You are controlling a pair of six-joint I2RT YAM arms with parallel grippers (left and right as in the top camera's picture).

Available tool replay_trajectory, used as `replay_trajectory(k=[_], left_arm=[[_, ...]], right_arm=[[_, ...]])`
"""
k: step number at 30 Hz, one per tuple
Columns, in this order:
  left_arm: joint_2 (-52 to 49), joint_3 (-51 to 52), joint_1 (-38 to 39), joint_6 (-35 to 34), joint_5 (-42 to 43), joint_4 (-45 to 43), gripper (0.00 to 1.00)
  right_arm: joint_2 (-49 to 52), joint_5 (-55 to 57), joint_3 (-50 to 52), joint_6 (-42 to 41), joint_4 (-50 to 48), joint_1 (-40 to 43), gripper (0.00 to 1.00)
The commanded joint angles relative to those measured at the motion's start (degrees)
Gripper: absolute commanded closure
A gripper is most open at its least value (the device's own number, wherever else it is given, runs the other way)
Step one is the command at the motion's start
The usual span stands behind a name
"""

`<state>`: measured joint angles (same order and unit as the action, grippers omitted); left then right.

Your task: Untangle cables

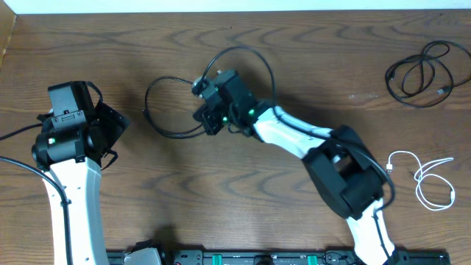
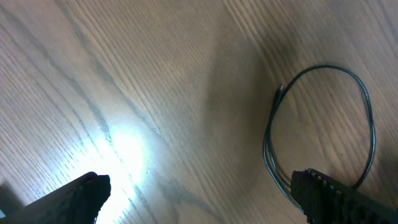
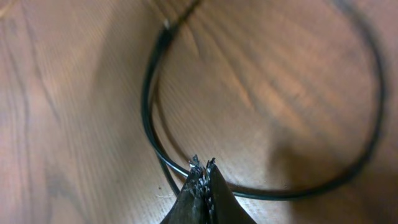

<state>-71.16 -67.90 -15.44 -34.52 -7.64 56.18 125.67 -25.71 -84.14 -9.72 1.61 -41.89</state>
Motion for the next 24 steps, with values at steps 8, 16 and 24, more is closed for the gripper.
replay_trajectory(k=[8, 16, 24], left_arm=[[0.0, -0.1, -0.3, -1.8, -0.3, 0.3, 0.0], [0.0, -0.1, -0.3, -1.8, -0.3, 0.4, 0.0], [0.0, -0.1, -0.3, -1.8, -0.3, 0.8, 0.0]], right_arm=[[2.0, 11.8, 0.5, -3.1, 1.7, -0.1, 0.99], [5.6, 12.1, 0.5, -6.6, -3.9, -0.1, 0.99], [9.1, 12.2, 0.5, -7.1, -4.3, 0.0, 0.99]])
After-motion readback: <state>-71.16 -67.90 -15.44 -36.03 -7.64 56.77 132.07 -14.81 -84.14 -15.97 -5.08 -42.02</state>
